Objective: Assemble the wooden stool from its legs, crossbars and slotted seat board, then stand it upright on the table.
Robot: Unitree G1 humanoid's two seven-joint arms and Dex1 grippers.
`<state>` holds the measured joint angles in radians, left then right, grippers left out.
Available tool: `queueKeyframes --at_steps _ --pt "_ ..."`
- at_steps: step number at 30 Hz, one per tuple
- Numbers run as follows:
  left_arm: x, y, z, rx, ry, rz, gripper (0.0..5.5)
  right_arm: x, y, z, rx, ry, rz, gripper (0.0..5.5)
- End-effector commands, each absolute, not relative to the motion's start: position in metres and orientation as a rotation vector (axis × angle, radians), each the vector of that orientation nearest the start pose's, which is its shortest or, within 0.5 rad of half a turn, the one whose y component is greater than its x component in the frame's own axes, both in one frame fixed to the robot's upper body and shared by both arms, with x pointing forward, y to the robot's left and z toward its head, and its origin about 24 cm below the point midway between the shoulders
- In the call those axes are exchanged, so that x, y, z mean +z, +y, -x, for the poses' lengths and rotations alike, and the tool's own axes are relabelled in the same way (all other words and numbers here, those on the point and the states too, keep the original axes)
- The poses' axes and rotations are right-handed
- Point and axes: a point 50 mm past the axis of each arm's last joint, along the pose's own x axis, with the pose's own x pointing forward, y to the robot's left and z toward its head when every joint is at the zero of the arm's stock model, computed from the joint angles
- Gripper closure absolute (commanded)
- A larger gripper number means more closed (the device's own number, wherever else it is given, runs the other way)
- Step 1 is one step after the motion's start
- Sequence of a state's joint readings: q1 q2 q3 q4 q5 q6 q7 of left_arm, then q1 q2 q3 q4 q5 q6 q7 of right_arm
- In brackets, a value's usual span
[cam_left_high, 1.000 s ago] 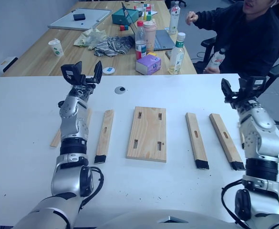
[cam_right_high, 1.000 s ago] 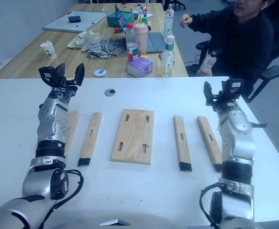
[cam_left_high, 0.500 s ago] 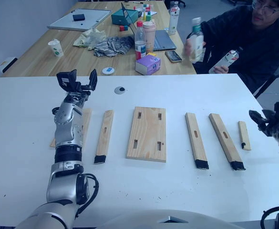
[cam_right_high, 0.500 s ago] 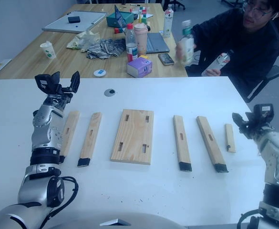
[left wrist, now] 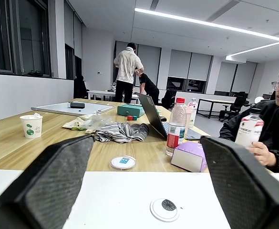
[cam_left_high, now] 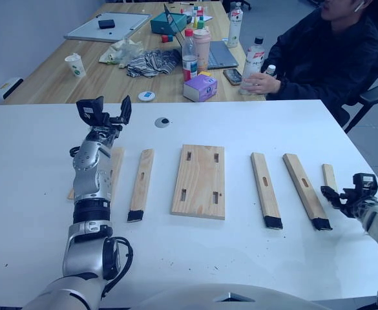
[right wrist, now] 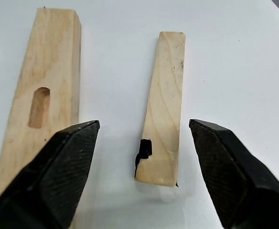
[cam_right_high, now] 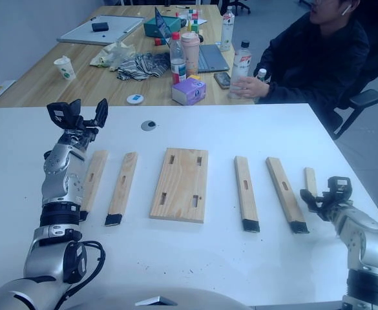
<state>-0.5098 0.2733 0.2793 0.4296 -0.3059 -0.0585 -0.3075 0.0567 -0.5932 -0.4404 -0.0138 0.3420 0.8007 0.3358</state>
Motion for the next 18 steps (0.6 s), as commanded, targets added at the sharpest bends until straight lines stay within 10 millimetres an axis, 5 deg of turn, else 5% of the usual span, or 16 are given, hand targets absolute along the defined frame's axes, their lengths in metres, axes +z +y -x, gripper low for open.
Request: queueKeyframes --at_steps 1,7,18 --pt "0.118 0.232 -0.34 -0.091 -0.204 0.113 1.38 0.039 -0.338 -0.202 -0.187 0.649 -0.083 2.02" --pt "0.118 0.232 -0.342 -0.1 -0.199 0.109 1.38 0.021 -0.342 -0.19 -0.235 0.706 -0.12 2.26" --pt "0.119 0.23 -0.342 -0.111 -0.199 0.108 1.38 0.021 -0.337 -0.188 -0.188 0.759 0.034 4.17"
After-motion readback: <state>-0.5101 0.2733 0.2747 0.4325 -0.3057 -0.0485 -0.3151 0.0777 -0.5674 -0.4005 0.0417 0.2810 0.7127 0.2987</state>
